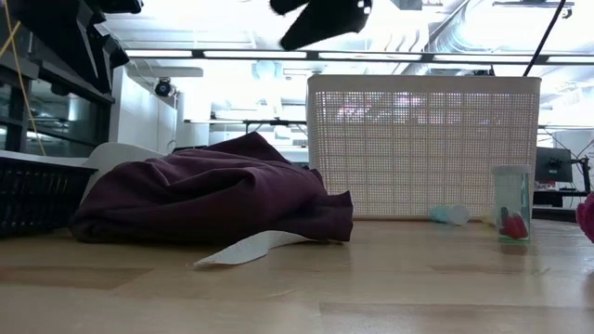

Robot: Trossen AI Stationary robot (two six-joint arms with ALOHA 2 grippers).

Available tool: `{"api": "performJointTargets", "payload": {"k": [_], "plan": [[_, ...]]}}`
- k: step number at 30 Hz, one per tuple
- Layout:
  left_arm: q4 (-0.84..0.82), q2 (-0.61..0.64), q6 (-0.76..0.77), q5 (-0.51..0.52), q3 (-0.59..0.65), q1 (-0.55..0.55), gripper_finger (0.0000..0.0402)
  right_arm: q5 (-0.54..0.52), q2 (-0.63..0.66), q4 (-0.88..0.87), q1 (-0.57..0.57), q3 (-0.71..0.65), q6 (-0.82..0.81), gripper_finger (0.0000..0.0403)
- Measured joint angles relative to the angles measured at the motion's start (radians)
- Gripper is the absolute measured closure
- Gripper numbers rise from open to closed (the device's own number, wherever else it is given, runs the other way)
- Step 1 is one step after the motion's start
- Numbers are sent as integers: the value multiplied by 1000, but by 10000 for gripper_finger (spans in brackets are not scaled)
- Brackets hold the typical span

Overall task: Pick & place medical supplies in basket/bin
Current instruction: Put the pink bandage into the white bin

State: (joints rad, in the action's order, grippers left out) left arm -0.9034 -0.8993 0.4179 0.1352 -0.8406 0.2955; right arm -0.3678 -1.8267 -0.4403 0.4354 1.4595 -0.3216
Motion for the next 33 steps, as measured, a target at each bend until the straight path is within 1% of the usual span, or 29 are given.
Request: {"api": "performJointTargets", "payload": {"k": [5,12,17,21,25,27,31,33], "plan": [[1,0,0,0,0,0,284,-6,6,-179,36,0,-135,112],[18,0,0,0,0,0,285,10,11,-363,77,0,-390,112],[39,0,0,0,0,0,285,70,21,-479,99,0,-558,112],[49,0,0,0,0,0,285,92,36,-574,115,0,-678,112],[49,0,0,0,0,0,285,135,52,-612,127,0,-751,112],[49,0,0,0,0,0,285,153,60,-617,137,0,-756,112],[52,0,0,0,0,0,285,160,76,-627,177,0,-753,112],[52,0,0,0,0,0,285,158,82,-635,195,1,-779,112]]}}
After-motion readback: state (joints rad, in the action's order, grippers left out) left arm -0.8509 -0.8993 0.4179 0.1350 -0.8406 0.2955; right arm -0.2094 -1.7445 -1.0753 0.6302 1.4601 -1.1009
